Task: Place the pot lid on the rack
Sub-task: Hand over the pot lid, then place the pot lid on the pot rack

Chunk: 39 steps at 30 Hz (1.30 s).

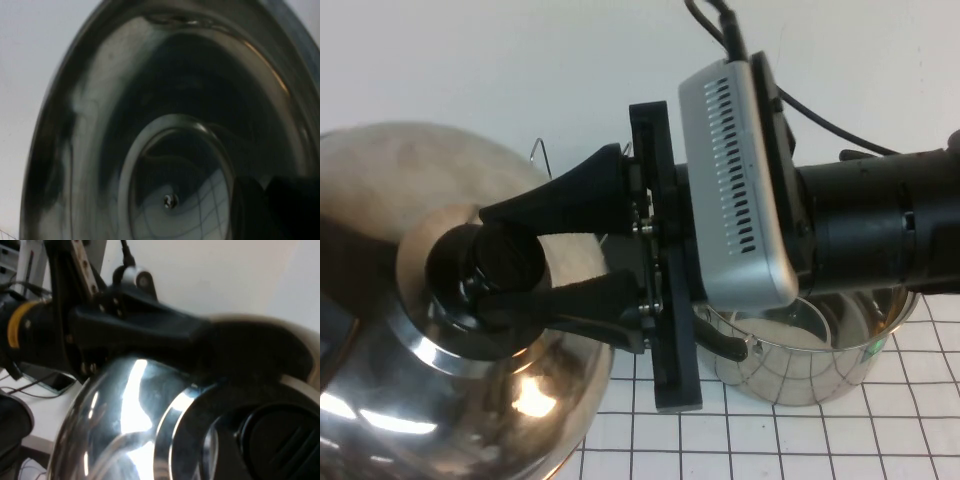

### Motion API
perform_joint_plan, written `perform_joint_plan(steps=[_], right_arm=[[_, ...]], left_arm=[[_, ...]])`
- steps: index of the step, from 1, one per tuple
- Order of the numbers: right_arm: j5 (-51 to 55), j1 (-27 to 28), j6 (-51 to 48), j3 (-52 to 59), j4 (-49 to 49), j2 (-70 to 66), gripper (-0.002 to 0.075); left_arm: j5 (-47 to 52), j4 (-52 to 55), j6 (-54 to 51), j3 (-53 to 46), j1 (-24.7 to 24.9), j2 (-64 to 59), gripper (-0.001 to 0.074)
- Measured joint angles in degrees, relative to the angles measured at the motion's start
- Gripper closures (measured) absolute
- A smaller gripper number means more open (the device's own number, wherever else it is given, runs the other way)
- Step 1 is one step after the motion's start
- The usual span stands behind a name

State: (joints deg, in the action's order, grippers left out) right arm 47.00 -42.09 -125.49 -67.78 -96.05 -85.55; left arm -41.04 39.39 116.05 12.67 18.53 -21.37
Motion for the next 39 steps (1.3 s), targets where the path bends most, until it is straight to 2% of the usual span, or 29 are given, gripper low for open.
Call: perform_joint_plan(steps=[5, 7, 10, 12, 15, 18, 20, 23, 26, 28, 30, 35, 39], right_arm=[[0.56, 0.0, 0.11, 0.0, 0.11, -0.1, 0.037], [1.49, 0.0, 0.36, 0.0, 0.0, -0.1, 0.0321], [3.44, -0.47, 0.58, 0.0, 0.0, -0.1, 0.0193], [4.13, -0.45, 0.58, -0.41, 0.0, -0.1, 0.0135], [5.51, -0.45, 1.31, -1.91, 0.0, 0.0, 0.0099], [6.6, -0.45, 4.29, -4.41, 0.0, 0.74, 0.0106], [7.27, 0.03, 5.52, -5.88, 0.0, 2.21, 0.0138], [9.19, 1.46, 6.19, -7.28, 0.0, 5.68, 0.0234], [9.61, 3.51, 7.47, -7.61, 4.65, 10.16, 0.041], [9.61, 5.07, 10.79, -7.73, 12.83, 13.62, 0.0562], [9.61, 6.04, 17.09, -7.73, 22.1, 17.14, 0.065], [9.61, 6.88, 38.2, -6.64, 44.89, 24.77, 0.0715], [9.82, 6.88, 48.41, -3.82, 54.09, 30.56, 0.0722]], left_arm=[[-1.03, -0.69, 0.0, 0.0, 0.0, 0.0, 0.0568], [-1.24, -0.95, -0.11, 0.0, 0.0, 0.0, 0.0575], [-1.37, 0.36, -0.25, 0.35, 0.0, -0.14, 0.0589], [-0.66, 2.01, -0.61, 1.19, 0.0, -0.72, 0.0588], [-1.0, 4.45, -0.61, 4.1, 0.0, -2.53, 0.0588], [-1.28, 7.18, -1.4, 8.04, 0.0, -6.12, 0.0588], [-1.42, 10.54, -2.66, 11.49, 0.0, -9.31, 0.0588], [-1.75, 21.08, -4.13, 18.58, 0.0, -15.96, 0.0588], [-2.79, 31.15, -4.59, 26.57, 0.0, -23.93, 0.0588], [-2.93, 35.51, -4.7, 31.34, 0.0, -29.72, 0.0588], [-2.11, 37.59, -5.12, 35.17, 0.0, -35.26, 0.0588], [2.62, 38.53, -6.2, 43.66, 0.0, -46.91, 0.0588], [3.81, 37.65, -6.54, 49.46, 0.0, -56.48, 0.0588]])
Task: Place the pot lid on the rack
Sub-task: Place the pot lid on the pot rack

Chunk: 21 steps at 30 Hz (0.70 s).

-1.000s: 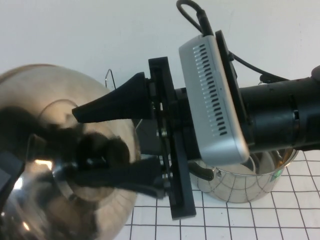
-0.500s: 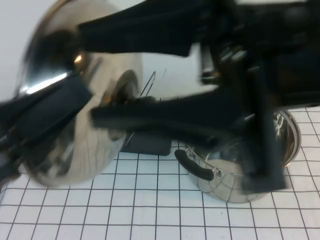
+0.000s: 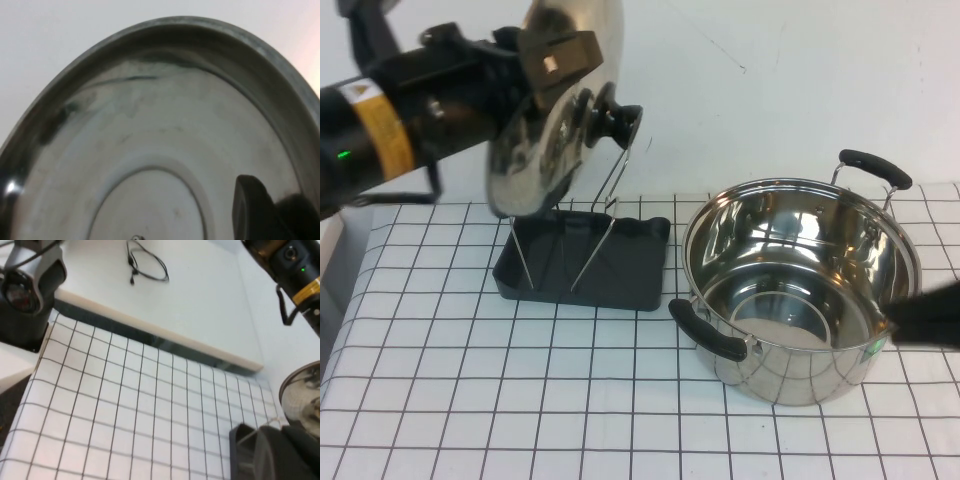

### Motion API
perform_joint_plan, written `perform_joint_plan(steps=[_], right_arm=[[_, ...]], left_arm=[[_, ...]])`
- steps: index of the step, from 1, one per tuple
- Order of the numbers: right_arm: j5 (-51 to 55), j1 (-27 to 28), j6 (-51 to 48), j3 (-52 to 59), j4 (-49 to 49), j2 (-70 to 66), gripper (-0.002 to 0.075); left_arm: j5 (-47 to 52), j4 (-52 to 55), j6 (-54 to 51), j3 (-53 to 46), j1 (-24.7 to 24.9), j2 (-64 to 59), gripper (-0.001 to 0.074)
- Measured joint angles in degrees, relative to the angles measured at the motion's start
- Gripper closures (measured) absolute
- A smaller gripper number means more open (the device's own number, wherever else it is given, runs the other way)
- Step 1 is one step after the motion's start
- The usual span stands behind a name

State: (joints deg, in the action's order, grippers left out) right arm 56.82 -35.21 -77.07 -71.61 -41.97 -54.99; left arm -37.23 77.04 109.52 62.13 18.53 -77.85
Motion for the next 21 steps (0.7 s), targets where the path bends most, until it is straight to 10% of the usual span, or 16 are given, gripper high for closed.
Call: perform_joint_plan(steps=[21], right_arm=[[-2.56, 0.0, 15.61, 13.02, 14.31, 13.38, 0.0726]], left_arm=[[1.4, -10.35, -5.1, 5.93, 0.0, -21.27, 0.0588]])
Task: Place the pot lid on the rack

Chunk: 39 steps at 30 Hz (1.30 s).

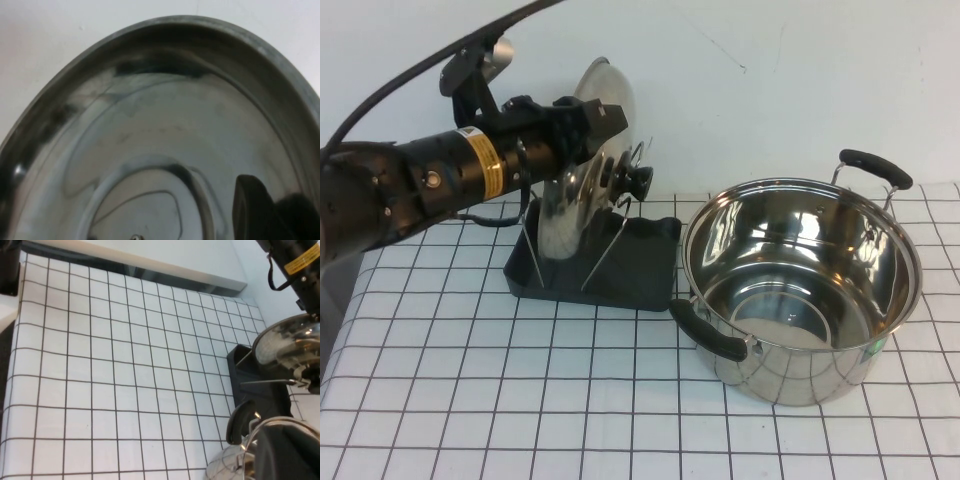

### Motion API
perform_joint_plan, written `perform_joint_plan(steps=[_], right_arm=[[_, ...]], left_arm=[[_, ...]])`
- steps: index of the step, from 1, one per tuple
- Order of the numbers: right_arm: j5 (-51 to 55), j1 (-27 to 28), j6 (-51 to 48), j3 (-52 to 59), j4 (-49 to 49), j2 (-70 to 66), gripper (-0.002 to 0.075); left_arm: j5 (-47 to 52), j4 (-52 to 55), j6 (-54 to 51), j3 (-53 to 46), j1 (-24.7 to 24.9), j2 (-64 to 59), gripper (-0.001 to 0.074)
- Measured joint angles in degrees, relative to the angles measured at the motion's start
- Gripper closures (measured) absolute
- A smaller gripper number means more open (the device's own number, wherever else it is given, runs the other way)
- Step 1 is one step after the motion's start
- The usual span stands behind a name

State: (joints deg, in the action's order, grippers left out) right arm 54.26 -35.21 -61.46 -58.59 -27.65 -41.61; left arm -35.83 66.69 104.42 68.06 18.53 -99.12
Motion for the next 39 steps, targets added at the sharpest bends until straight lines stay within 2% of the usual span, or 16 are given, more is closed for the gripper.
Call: perform_joint_plan(steps=[16, 18, 22, 23, 26, 29, 31, 35, 39], right_arm=[[-4.78, 0.0, 0.22, 0.75, -1.88, 0.04, 0.0726], [-4.88, 0.0, 0.22, 0.75, -2.48, 0.04, 0.0726], [-5.16, 0.0, 0.22, 0.75, -3.46, 0.04, 0.0726], [-5.16, 0.0, 0.22, 0.75, -3.46, 0.04, 0.0726], [-5.55, 0.0, 0.22, 0.75, -3.56, 0.04, 0.0727], [-6.79, 0.0, 0.22, 0.75, -3.56, 0.04, 0.0727], [-8.22, 0.0, -0.4, 0.75, -3.44, 0.04, 0.0727], [-13.97, 0.0, -2.94, 0.75, -2.16, 0.04, 0.0727], [-21.92, 0.0, -7.47, 0.75, -1.77, 0.04, 0.0727]], left_arm=[[1.94, -1.26, -5.18, 0.07, 0.0, -3.45, 0.0586], [1.76, -0.67, -6.11, 0.07, 0.0, -3.61, 0.0535], [-0.79, 0.97, -8.91, 1.1, -0.75, -3.61, 0.0265], [-1.09, 2.2, -9.17, 1.73, -0.86, -3.61, 0.0218], [-1.33, 7.73, -8.69, 4.16, -1.22, -3.61, 0.0167], [-0.58, 14.89, -7.39, 6.38, -1.59, -2.62, 0.0178], [0.51, 19.65, -6.73, 7.82, -1.59, -0.77, 0.0211], [3.93, 30.32, -6.73, 10.41, -1.59, 4.58, 0.0316], [8.46, 33.39, -8.32, 10.9, -1.59, 11.03, 0.044]])
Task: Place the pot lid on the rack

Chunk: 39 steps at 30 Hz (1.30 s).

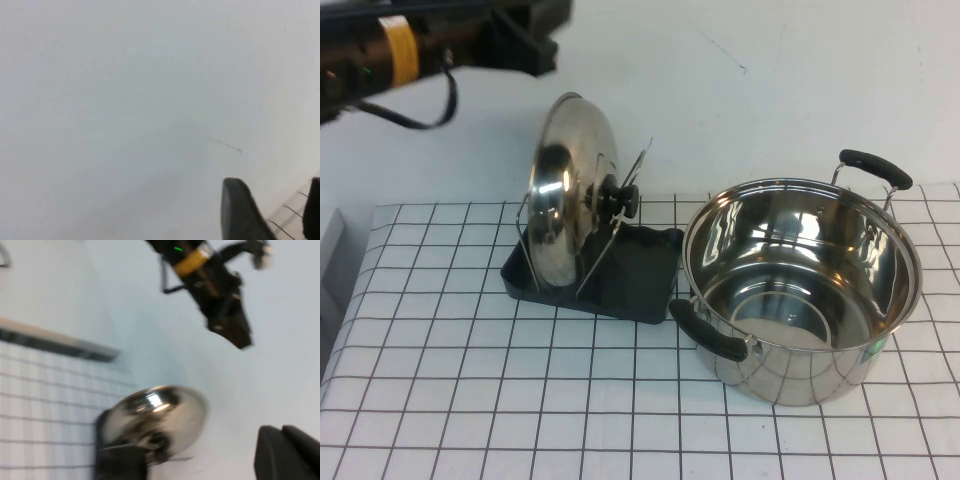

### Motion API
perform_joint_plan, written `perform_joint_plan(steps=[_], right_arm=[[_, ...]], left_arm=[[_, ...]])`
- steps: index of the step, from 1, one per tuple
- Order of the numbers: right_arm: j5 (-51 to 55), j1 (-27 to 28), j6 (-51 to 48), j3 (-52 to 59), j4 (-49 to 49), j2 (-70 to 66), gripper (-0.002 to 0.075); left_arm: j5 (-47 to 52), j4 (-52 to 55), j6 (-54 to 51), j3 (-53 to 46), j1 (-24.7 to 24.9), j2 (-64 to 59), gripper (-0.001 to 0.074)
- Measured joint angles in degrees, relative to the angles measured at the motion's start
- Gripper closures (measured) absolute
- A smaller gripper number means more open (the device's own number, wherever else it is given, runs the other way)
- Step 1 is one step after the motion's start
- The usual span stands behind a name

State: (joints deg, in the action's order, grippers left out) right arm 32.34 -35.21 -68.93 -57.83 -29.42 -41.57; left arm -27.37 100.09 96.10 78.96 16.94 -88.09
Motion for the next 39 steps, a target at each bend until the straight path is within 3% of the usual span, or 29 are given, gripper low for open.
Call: perform_joint_plan(steps=[5, 9, 13, 17, 20, 23, 26, 32, 39], right_arm=[[-9.26, 0.0, -3.88, 0.0, 3.39, 0.0, 0.0727], [-11.13, 0.14, -1.06, 0.0, 19.47, 0.0, 0.0727], [-3.86, 1.31, 14.89, -0.82, 43.44, -0.36, 0.0727], [13.13, 1.81, 37.28, -2.2, 66.38, -1.81, 0.0727], [24.44, 1.81, 46.35, -2.34, 73.38, -2.2, 0.0727], [33.35, 1.81, 50.8, -2.44, 70.96, -1.64, 0.0727], [36.91, 1.81, 52.03, -2.28, 61.56, 0.53, 0.0727], [29.68, 1.81, 52.16, 1.7, 43.25, 8.64, 0.0727], [21.59, 1.81, 45.56, 13.24, 27.97, 18.95, 0.0727]], left_arm=[[4.79, 0.21, -8.08, 0.0, -0.03, 9.11, 0.0637], [14.88, 0.15, -13.87, 0.0, -0.03, 16.71, 0.0714], [36.28, -4.91, -23.07, 0.2, -0.03, 22.6, 0.073], [57.57, -24.66, -48.3, 0.55, -0.03, 25.93, 0.0732], [72.15, -40.55, -63.36, 0.64, -0.03, 26.83, 0.0734], [83.12, -55.16, -72.09, 0.64, -0.03, 26.83, 0.0735], [85.29, -71.18, -80.81, -0.27, -0.03, 27.51, 0.0735], [80.39, -96.88, -93.21, -6.58, -0.03, 36.65, 0.0736], [73.0, -116.31, -104.48, -22.17, -0.03, 50.28, 0.0736]])
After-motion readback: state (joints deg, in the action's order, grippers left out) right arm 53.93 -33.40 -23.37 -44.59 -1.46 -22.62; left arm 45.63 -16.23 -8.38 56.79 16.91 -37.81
